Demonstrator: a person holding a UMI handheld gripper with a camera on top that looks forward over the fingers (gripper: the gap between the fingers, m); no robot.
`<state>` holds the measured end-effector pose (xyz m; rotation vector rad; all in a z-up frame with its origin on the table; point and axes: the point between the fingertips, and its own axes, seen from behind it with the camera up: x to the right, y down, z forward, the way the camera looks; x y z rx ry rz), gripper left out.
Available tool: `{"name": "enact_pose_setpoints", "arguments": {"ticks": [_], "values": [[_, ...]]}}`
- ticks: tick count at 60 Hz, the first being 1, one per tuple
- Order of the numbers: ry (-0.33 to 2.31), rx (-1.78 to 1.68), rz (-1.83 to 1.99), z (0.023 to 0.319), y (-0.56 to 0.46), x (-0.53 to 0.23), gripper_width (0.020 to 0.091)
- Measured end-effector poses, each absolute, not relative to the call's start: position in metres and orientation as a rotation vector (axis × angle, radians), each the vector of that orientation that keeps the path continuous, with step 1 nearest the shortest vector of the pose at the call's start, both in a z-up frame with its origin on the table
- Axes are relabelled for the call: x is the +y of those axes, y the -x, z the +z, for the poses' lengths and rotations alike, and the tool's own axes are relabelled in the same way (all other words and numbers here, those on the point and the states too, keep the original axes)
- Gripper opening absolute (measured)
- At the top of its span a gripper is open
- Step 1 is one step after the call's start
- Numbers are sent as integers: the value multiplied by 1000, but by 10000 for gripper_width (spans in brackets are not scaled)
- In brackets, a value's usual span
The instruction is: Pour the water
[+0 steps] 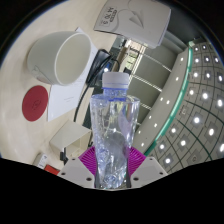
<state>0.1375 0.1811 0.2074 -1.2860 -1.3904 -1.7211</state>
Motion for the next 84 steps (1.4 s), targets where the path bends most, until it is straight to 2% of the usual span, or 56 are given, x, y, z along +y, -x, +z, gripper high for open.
{"name": "enact_pose_setpoints", "arguments": {"ticks": [11, 27, 33, 43, 51, 63, 65, 84], "values": [[1137, -1556, -1781, 195, -122, 190, 353], [1225, -1502, -1673, 196, -121, 190, 357], [1407, -1357, -1503, 198, -126, 186, 358], [1760, -901, -1043, 206, -121, 173, 359], [1886, -578, -602, 209, -96, 172, 361], [1970, -327, -116, 178, -79, 169, 365], [1965, -299, -70, 165, -68, 173, 365], [2003, -170, 124, 97, -73, 183, 373]]}}
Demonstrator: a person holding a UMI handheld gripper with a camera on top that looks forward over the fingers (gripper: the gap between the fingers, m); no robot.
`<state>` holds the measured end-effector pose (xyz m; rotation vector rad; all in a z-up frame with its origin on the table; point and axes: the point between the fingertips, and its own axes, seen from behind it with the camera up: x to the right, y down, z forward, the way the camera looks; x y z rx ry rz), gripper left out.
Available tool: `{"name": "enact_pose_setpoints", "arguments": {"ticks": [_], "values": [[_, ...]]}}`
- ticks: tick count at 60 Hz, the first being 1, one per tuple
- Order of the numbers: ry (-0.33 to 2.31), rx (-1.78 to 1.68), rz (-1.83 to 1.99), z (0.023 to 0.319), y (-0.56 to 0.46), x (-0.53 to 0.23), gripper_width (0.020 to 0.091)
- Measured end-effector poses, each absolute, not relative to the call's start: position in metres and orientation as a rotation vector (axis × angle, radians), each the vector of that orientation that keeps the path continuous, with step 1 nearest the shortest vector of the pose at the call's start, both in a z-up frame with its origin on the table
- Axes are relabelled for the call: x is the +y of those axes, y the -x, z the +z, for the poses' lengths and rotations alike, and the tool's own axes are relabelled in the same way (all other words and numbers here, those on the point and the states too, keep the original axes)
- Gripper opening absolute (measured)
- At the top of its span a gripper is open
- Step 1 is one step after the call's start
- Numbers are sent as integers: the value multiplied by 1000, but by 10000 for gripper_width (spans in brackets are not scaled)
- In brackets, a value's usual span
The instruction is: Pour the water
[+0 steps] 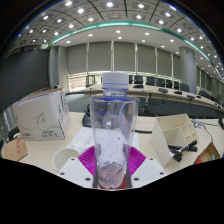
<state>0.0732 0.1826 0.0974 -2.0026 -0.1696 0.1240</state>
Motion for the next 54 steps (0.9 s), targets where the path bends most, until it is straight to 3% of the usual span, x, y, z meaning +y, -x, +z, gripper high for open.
{"name": "enact_pose_setpoints", "arguments": {"ticks": [14, 41, 50, 54], "values": [[2013, -178, 130, 62, -77, 176, 400], [1895, -185, 78, 70, -80, 184, 433], [1913, -174, 64, 67, -84, 180, 556], [1943, -175, 54, 63, -86, 175, 767]]}}
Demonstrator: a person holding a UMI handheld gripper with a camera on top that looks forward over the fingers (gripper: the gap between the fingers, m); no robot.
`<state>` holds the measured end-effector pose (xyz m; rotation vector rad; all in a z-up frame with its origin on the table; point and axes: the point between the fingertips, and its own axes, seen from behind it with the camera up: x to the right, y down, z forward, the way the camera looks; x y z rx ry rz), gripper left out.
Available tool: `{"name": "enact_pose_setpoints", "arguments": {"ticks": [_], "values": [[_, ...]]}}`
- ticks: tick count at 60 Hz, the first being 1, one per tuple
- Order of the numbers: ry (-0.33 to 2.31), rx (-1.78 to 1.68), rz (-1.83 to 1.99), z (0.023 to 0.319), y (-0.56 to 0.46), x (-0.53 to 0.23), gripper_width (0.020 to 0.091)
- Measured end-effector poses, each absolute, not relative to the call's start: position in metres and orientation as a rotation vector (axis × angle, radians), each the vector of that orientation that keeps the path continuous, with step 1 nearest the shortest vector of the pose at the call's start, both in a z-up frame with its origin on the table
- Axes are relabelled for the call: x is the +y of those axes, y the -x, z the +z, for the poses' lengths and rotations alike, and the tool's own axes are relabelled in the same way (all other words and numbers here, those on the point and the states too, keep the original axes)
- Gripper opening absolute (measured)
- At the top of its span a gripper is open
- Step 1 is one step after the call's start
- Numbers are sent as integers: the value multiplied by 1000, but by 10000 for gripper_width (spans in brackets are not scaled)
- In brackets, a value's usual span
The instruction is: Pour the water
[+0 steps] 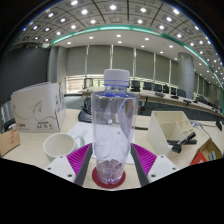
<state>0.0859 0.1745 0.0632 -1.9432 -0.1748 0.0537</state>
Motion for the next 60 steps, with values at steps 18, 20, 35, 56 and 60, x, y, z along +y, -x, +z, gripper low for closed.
{"name": "enact_pose_setpoints", "arguments": {"ticks": [18, 20, 35, 56, 60], "values": [[2108, -23, -14, 92, -106, 90, 862], [2120, 3, -32, 100, -107, 75, 863], [2260, 111, -117, 156, -64, -55, 861], [2298, 152, -117, 205, 34, -179, 862], [2295, 137, -133, 210, 43, -189, 864]]}}
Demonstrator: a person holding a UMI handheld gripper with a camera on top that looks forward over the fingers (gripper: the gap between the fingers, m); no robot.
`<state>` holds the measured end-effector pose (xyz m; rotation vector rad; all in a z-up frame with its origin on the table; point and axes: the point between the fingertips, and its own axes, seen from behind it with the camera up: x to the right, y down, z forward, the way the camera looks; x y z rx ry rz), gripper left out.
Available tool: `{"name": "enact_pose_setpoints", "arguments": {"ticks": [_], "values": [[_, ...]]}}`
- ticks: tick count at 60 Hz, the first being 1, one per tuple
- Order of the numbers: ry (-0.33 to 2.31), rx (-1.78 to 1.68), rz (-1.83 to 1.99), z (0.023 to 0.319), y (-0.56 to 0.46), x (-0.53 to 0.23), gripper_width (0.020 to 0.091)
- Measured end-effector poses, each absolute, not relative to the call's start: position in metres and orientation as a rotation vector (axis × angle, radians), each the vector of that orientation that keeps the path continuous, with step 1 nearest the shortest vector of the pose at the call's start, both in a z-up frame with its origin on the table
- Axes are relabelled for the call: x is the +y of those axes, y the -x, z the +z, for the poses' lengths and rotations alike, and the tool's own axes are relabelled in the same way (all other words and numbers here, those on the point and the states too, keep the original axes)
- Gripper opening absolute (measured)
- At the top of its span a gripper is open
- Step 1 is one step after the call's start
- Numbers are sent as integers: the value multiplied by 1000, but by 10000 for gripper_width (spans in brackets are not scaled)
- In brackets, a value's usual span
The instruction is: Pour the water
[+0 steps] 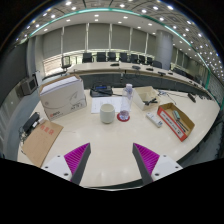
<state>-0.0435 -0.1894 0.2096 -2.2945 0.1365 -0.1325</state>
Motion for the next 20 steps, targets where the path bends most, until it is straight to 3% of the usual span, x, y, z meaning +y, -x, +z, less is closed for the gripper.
{"name": "enact_pose_setpoints", "arguments": {"ticks": [20], "values": [[2286, 100, -170, 218, 58, -211, 862]]}}
